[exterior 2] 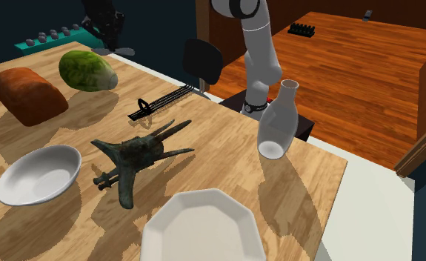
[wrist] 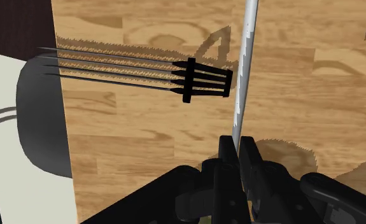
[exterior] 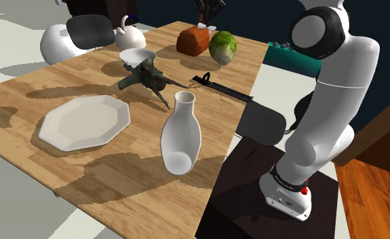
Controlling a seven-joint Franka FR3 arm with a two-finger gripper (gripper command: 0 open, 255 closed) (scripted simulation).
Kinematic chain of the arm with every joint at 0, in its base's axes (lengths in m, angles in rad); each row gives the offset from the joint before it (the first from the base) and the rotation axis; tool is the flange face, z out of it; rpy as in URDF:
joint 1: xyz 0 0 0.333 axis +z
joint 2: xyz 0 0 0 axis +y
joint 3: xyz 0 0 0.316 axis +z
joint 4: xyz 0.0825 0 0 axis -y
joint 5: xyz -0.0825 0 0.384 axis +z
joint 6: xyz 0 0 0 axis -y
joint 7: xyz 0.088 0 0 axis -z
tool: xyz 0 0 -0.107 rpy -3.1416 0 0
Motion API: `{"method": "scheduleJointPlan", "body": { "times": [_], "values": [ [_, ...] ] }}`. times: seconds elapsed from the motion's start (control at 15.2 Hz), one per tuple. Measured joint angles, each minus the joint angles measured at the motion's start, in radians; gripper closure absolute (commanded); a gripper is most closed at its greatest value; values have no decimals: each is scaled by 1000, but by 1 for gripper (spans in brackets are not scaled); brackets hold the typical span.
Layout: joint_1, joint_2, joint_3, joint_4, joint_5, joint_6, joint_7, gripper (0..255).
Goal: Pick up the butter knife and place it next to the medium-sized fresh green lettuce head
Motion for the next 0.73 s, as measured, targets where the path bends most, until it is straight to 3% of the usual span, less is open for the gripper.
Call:
{"method": "scheduleJointPlan", "body": {
  "times": [0.26, 0.53, 0.73],
  "values": [
    [-55, 42, -28, 63, -2, -23, -85, 255],
    [-97, 148, -52, 226, -16, -84, -164, 255],
    [-119, 104, -54, 114, -7, -17, -180, 255]
  ]
}}
